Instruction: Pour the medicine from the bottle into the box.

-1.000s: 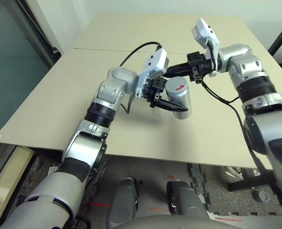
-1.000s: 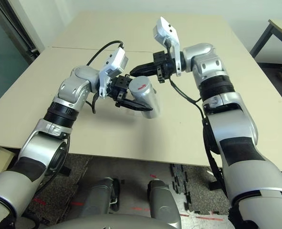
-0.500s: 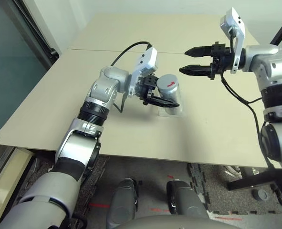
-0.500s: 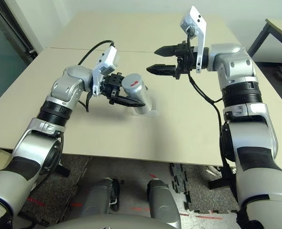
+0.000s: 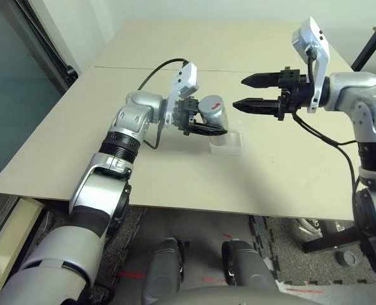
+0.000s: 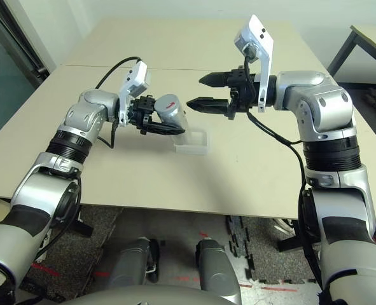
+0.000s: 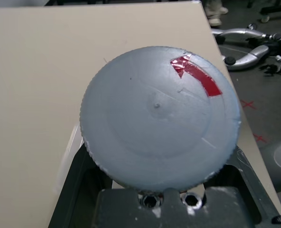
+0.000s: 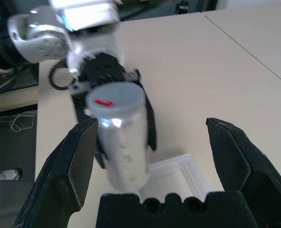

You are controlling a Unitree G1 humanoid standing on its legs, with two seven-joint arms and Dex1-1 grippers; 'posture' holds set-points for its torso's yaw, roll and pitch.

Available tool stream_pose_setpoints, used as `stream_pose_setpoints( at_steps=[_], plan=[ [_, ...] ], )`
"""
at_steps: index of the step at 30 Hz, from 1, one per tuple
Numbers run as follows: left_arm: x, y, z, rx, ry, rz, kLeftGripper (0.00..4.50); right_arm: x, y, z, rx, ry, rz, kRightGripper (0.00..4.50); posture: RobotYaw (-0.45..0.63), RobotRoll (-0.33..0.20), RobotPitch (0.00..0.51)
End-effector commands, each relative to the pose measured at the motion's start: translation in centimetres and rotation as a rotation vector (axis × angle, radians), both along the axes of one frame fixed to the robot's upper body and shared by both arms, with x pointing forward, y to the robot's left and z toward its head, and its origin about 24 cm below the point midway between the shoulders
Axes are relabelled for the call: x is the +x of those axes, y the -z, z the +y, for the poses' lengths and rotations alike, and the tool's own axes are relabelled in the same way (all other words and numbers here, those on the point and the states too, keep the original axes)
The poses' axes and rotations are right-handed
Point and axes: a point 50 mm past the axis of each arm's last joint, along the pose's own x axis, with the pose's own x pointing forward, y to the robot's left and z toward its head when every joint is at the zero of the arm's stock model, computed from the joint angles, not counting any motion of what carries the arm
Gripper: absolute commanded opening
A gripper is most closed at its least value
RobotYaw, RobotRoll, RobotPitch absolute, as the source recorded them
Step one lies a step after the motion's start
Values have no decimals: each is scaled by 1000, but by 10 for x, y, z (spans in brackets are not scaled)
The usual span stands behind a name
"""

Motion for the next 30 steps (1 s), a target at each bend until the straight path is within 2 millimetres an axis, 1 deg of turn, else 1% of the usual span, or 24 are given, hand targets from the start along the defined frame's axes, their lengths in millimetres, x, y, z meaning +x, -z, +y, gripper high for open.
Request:
stream_pose_setpoints(
  at_steps=[1,6,14,20,30],
  plan=[
    [4,-2,-1,29,-9,-20,2673,-6,1,10,-12,-35,8,4500,-71,0,64],
    [6,-1,-2,36,-8,-16,2673,-7,4,20,-39,-63,8,4500,-71,0,69],
    [6,-2,-8,33,3,-21,2673,2,8,34,-74,-44,-39,4500,-63,0,76],
    [6,-2,-10,30,12,-21,2673,4,12,45,-90,-63,-52,4500,-58,0,77],
    [4,-4,-15,20,27,-25,2673,11,18,51,-126,-51,-68,4500,-50,0,81]
  ],
)
